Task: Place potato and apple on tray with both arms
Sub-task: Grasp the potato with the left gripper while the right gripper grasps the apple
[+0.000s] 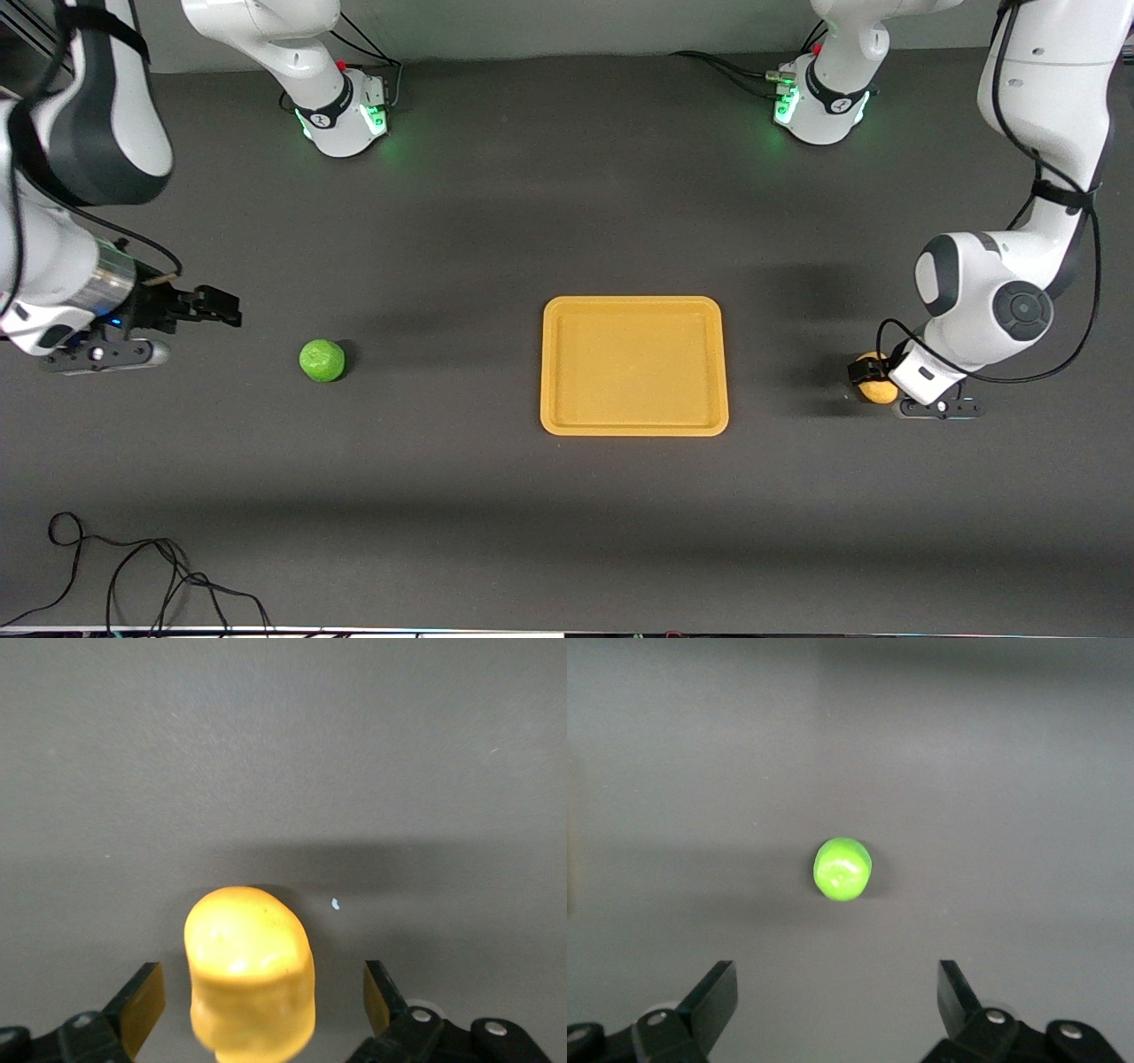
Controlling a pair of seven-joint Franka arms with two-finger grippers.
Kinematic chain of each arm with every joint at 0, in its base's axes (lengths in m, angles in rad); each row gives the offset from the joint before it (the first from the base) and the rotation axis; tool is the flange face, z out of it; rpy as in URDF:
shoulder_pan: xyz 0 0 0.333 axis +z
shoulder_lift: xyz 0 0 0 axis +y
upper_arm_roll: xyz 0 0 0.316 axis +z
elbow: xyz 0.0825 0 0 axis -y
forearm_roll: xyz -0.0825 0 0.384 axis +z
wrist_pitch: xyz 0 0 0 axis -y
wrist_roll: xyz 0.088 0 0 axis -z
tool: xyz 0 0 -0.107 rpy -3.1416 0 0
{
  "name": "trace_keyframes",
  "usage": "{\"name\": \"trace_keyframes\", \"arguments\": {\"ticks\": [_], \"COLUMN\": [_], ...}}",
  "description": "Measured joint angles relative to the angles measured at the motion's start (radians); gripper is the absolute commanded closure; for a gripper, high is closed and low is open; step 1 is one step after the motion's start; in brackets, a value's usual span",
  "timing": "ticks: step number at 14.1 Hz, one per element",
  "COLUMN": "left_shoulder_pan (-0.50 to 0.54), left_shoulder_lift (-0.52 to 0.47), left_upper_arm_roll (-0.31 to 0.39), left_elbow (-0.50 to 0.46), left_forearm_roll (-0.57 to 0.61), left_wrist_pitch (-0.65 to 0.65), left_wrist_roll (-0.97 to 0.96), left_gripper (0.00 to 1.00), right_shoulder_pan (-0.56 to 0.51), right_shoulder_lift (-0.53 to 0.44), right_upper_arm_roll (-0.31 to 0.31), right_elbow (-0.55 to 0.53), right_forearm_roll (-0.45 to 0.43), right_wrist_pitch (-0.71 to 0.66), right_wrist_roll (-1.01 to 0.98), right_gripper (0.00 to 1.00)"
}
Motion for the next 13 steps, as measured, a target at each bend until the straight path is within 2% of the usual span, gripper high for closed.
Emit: {"name": "trace_keyframes", "arguments": {"ticks": [3,7,10,13], "left_shoulder_pan": [0.0,0.0,0.0,-0.001], "left_shoulder_lift": [0.02,0.02,0.001,-0.082], "left_upper_arm_roll": [0.0,0.0,0.0,-0.009], "left_elbow": [0.001,0.001,0.007,0.042], "left_forearm_roll": [0.009,0.011,0.011,0.01], "left_wrist_pitch": [0.01,0.01,-0.007,-0.174], "left_wrist_roll": [0.0,0.0,-0.001,-0.01], "left_gripper": [0.12,0.49,0.55,0.57], "right_shoulder_pan": [0.009,0.026,0.03,0.03], "right_shoulder_lift": [0.005,0.042,0.098,0.168], "right_upper_arm_roll": [0.0,0.0,0.0,-0.001], "right_elbow": [-0.157,-0.353,-0.393,-0.395], "right_forearm_roll": [0.001,0.001,0.001,0.001], "right_wrist_pitch": [0.155,0.402,0.506,0.576], "right_wrist_roll": [0.005,0.007,0.019,0.02], "right_gripper": [0.0,0.01,0.01,0.02]}}
